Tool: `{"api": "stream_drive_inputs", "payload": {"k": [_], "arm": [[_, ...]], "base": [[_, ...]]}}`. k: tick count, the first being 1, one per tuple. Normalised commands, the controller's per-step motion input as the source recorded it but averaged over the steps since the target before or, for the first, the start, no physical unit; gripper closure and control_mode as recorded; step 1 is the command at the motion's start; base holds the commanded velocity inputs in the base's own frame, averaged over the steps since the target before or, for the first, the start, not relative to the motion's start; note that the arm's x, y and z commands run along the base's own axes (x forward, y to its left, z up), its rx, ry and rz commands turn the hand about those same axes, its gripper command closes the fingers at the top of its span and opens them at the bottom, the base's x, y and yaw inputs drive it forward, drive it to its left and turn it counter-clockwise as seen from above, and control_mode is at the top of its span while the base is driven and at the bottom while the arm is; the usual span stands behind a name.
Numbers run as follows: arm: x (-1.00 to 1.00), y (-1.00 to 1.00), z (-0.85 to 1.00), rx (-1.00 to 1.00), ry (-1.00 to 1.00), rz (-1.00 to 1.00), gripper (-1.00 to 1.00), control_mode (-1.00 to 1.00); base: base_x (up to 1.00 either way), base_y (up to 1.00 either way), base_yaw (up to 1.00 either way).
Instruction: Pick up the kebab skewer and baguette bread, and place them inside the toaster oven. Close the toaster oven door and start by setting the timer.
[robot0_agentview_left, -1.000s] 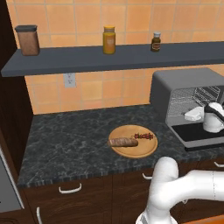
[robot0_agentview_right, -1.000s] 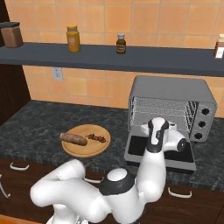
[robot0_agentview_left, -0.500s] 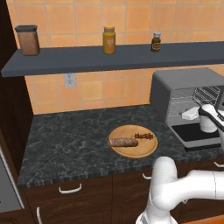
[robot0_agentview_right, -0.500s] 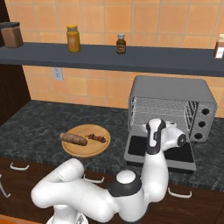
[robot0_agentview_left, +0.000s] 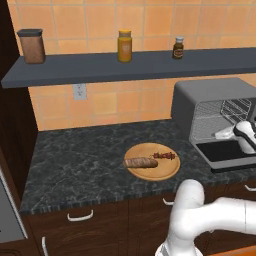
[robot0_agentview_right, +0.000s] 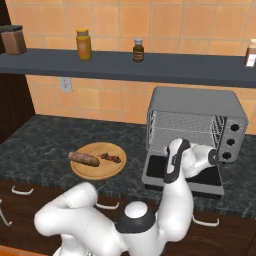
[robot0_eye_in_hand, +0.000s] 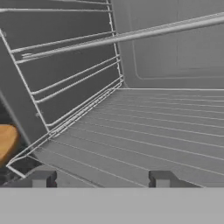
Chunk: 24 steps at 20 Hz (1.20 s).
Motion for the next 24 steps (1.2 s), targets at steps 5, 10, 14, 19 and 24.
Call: {"api": "stream_drive_inputs", "payload": {"k": [5, 10, 14, 19, 24], "arm": [[-0.9, -0.17, -0.45, 0.0, 0.21, -0.01, -1.0, -1.0], [-0.87, -0.06, -0.29, 0.0, 0.22, -0.01, -1.0, -1.0], [-0.75, -0.05, 0.77, 0.01, 0.03, 0.03, -1.0, -1.0], [-0.95, 0.52, 0.89, 0.0, 0.0, 0.09, -1.0, -1.0], [-0.82, 0.79, 0.62, -0.08, 0.04, 0.21, -1.0, -1.0]], "base": [[0.0, 0.0, 0.0], [0.0, 0.0, 0.0], [0.0, 0.0, 0.0], [0.0, 0.0, 0.0], [0.0, 0.0, 0.0]]}}
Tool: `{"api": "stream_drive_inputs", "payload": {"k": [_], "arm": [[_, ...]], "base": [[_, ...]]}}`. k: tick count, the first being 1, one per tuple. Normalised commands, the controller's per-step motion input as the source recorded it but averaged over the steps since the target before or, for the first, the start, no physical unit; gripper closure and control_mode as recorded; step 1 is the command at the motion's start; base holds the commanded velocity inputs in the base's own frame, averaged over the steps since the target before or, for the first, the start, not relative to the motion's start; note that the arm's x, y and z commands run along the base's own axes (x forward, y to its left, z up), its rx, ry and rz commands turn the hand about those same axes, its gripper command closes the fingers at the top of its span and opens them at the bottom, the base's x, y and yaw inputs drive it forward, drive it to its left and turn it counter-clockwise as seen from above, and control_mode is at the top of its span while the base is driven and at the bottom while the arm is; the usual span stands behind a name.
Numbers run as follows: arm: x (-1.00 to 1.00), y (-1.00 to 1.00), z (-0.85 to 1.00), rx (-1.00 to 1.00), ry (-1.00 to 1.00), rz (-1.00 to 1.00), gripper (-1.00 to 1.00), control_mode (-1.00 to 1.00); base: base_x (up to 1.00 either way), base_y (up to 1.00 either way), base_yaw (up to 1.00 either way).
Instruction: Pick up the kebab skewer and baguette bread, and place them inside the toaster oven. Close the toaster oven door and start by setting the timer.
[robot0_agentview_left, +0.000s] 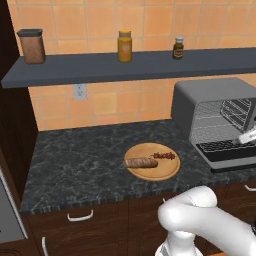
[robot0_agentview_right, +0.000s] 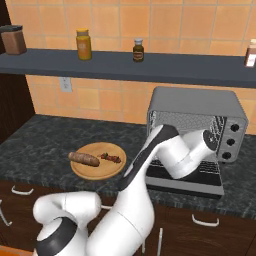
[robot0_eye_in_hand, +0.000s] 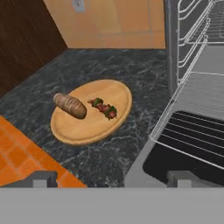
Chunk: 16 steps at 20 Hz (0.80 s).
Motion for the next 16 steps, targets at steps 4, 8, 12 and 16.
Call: {"api": "stream_drive_inputs", "payload": {"k": [4, 8, 12, 16], "arm": [[-0.73, 0.81, 0.38, -0.18, 0.14, 0.24, -1.0, -1.0], [-0.47, 0.69, 0.43, -0.21, 0.16, 0.27, -1.0, -1.0], [-0.31, 0.84, 0.13, -0.2, 0.12, 0.22, -1.0, -1.0], [-0.03, 0.77, 0.02, -0.19, 0.1, 0.15, -1.0, -1.0]], "base": [[0.0, 0.0, 0.0], [0.0, 0.0, 0.0], [0.0, 0.0, 0.0], [0.0, 0.0, 0.0]]}}
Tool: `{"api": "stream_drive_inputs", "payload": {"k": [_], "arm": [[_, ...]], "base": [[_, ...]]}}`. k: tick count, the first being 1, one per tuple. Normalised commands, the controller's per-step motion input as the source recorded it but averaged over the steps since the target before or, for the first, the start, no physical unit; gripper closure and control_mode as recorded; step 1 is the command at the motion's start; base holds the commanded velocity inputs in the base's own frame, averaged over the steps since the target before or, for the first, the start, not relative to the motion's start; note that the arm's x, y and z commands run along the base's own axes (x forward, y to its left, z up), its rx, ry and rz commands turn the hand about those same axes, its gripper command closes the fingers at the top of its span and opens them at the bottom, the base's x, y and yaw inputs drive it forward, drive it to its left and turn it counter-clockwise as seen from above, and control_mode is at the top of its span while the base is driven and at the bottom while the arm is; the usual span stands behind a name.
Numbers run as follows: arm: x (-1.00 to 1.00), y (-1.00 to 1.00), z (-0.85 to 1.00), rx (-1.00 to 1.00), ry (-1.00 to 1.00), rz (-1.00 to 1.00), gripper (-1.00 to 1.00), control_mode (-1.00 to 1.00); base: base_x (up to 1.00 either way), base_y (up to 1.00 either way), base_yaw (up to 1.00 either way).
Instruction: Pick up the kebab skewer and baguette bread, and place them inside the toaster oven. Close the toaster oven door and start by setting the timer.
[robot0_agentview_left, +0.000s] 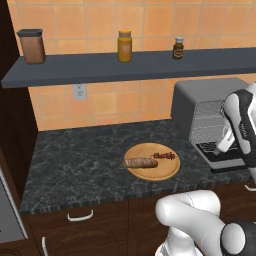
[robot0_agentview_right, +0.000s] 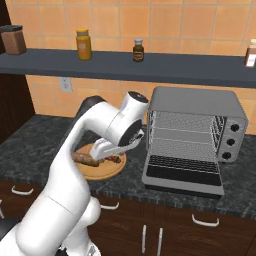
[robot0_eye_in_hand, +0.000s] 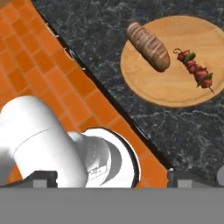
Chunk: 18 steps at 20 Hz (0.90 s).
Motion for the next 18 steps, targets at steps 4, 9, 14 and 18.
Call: {"api": "stream_drive_inputs", "payload": {"k": [4, 9, 14, 18], "arm": [[0.0, 0.69, 0.0, -0.12, 0.07, 0.09, -1.0, -1.0], [0.17, 0.54, 0.0, -0.13, 0.06, 0.03, -1.0, -1.0], [0.04, 0.77, -0.16, -0.06, 0.14, 0.01, -1.0, -1.0], [0.25, 0.53, -0.53, -0.09, 0.11, 0.0, -1.0, -1.0]], "base": [[0.0, 0.0, 0.0], [0.0, 0.0, 0.0], [0.0, 0.0, 0.0], [0.0, 0.0, 0.0]]}}
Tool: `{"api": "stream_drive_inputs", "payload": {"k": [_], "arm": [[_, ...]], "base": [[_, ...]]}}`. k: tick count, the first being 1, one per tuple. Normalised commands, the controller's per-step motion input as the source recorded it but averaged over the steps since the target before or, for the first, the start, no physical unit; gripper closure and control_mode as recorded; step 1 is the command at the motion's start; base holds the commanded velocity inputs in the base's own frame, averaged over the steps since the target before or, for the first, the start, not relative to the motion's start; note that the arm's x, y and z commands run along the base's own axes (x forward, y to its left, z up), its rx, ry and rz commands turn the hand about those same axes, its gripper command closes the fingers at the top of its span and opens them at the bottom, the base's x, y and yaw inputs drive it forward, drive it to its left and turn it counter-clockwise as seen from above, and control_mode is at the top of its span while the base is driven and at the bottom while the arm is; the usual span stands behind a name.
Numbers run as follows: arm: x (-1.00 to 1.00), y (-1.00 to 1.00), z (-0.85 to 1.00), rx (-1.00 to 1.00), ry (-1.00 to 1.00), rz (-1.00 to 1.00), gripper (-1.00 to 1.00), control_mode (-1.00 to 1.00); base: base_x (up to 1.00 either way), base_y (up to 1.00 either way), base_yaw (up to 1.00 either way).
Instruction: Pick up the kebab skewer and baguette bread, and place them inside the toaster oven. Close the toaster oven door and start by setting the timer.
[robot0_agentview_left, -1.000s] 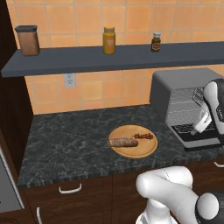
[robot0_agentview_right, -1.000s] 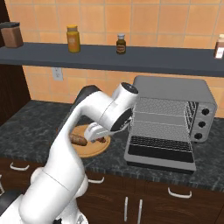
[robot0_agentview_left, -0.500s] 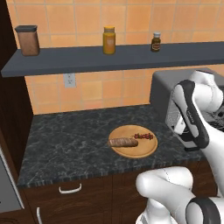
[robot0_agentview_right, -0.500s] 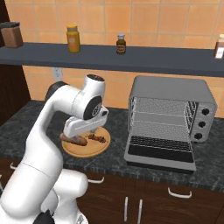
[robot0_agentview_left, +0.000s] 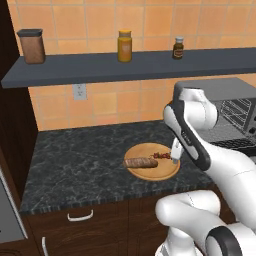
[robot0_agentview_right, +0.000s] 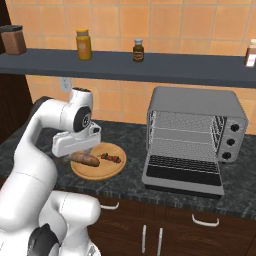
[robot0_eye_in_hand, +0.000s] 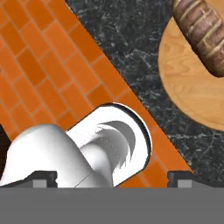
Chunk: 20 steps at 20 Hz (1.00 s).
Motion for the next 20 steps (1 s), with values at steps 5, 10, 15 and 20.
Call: {"api": "stream_drive_inputs", "payload": {"k": [5, 10, 15, 20], "arm": [[0.17, 0.25, -0.64, -0.13, -0.07, 0.0, -1.0, -1.0], [0.58, 0.0, -0.39, -0.08, 0.0, 0.02, -1.0, -1.0], [0.68, 0.04, -0.3, 0.0, 0.0, 0.03, -1.0, -1.0], [0.63, 0.02, -0.47, 0.0, 0.0, 0.04, -1.0, -1.0]], "base": [[0.0, 0.0, 0.0], [0.0, 0.0, 0.0], [0.0, 0.0, 0.0], [0.0, 0.0, 0.0]]}}
